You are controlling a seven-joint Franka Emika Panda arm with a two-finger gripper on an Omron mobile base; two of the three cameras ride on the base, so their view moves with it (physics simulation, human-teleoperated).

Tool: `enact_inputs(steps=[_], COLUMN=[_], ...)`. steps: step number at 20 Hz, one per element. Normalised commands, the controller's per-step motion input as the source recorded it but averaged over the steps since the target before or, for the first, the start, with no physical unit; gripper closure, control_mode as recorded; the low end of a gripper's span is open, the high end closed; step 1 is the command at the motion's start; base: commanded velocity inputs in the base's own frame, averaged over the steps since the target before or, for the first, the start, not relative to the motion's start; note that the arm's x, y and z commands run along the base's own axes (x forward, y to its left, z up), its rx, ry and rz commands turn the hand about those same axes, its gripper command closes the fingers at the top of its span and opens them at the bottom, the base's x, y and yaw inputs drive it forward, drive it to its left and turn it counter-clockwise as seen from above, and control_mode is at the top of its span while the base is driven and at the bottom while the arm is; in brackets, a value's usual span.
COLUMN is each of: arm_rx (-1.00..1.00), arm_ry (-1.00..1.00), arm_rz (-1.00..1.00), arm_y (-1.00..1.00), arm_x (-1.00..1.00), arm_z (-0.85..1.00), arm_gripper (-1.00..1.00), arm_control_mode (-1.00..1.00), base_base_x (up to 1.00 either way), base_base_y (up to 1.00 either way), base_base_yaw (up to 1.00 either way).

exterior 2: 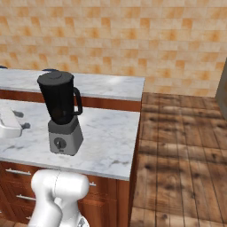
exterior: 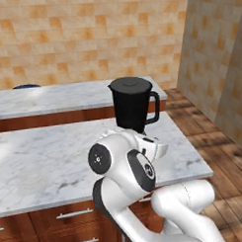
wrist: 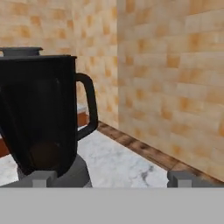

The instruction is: Open the blender lid, put the tangerine in the blender, close the lid, and start the blender.

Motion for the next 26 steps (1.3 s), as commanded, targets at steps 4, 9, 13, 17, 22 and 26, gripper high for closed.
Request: enact_inputs(steps=[4,9,13,17,22,26], arm_rx=[-0.04,-0.04,-0.04,-0.03,-0.01,0.00], arm_ry=[-0.05,-0.03,0.00,0.00,0.00,0.00], arm_rz=[-0.22,-0.20,-0.23,-0.21,-0.09,0.00], arm_y=[0.00,0.00,0.00,0.00,-0.04,-0.20], arm_x=[-0.12,-0.05,0.00,0.05,0.15,0.17], arm_z=[-0.73,-0.76,-0.76,-0.67,-0.50,-0.29], arm_gripper=[-1.00,-1.00,-1.00,-1.00,-1.00,-1.00], arm_control_mode=[-1.00,-1.00,-1.00,-1.00,-1.00,-1.00], base_base_x=[0.00,0.00,0.00,0.00,0.00,0.00], base_base_y=[0.00,0.00,0.00,0.00,0.00,0.00], base_base_yaw=[0.00,0.00,0.00,0.00,0.00,0.00])
